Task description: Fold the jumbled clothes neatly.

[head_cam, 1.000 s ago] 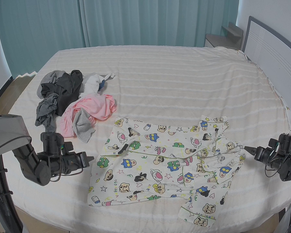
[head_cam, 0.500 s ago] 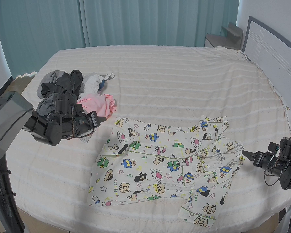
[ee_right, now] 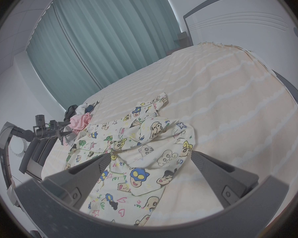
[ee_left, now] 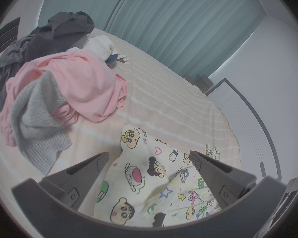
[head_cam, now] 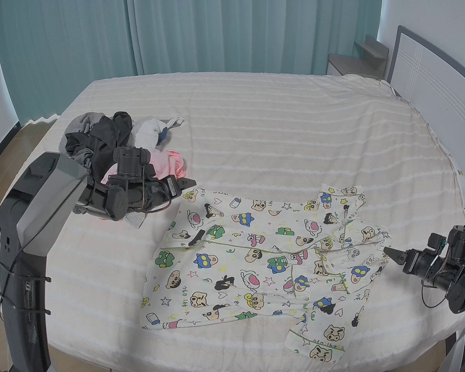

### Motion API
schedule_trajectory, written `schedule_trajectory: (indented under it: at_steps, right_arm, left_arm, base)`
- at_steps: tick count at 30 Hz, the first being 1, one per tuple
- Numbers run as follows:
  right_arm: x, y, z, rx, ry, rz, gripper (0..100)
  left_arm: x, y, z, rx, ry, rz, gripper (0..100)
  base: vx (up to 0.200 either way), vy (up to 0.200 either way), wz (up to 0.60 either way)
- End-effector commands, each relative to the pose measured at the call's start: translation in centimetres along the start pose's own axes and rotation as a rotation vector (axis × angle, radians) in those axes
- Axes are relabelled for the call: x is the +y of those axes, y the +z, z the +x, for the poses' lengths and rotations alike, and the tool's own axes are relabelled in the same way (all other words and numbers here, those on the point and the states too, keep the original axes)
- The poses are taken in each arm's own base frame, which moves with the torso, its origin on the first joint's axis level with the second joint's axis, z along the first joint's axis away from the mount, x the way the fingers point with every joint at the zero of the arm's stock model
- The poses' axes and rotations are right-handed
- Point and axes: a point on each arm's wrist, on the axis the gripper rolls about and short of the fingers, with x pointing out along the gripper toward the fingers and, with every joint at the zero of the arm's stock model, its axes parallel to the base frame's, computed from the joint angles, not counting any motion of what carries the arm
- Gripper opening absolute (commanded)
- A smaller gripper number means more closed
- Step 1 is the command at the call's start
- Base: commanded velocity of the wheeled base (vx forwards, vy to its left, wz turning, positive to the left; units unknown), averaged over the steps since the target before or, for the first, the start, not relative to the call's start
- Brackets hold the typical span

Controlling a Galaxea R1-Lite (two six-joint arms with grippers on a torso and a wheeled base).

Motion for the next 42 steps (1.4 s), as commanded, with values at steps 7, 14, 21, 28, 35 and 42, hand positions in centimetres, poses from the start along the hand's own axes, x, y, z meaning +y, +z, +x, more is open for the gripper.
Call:
schedule_trajectory:
  at_steps: [7,14,21,28,35,42]
  right_arm:
    - [2.4,-0.4,-2.3,0.004,0.064,-0.027,100]
    - [2.8,0.2,-2.7,-0.027,0.077,-0.022,100]
    - [3.0,0.0,-2.5,-0.016,0.088,-0.019,100]
    - [3.3,-0.1,-2.5,-0.009,0.099,-0.014,100]
    - [3.5,-0.1,-2.5,-0.012,0.107,-0.021,100]
    - [3.5,-0.1,-2.5,-0.01,0.106,-0.019,100]
  left_arm:
    - [0.5,-2.3,6.0,0.023,0.04,0.015,100]
    - [0.3,-2.6,6.5,0.033,0.075,0.018,100]
    - [0.6,-2.9,6.6,0.043,0.091,0.034,100]
    - [0.6,-3.0,6.7,0.045,0.093,0.037,0]
    - [1.1,-3.4,6.9,0.058,0.106,0.032,0]
    - [1.3,-2.8,6.7,0.013,0.145,0.034,0]
  base:
    - [0.0,0.0,0.0]
    - [0.0,0.0,0.0]
    - [0.0,0.0,0.0]
    - [0.0,0.0,0.0]
    - [0.0,0.0,0.0]
    - [0.0,0.0,0.0]
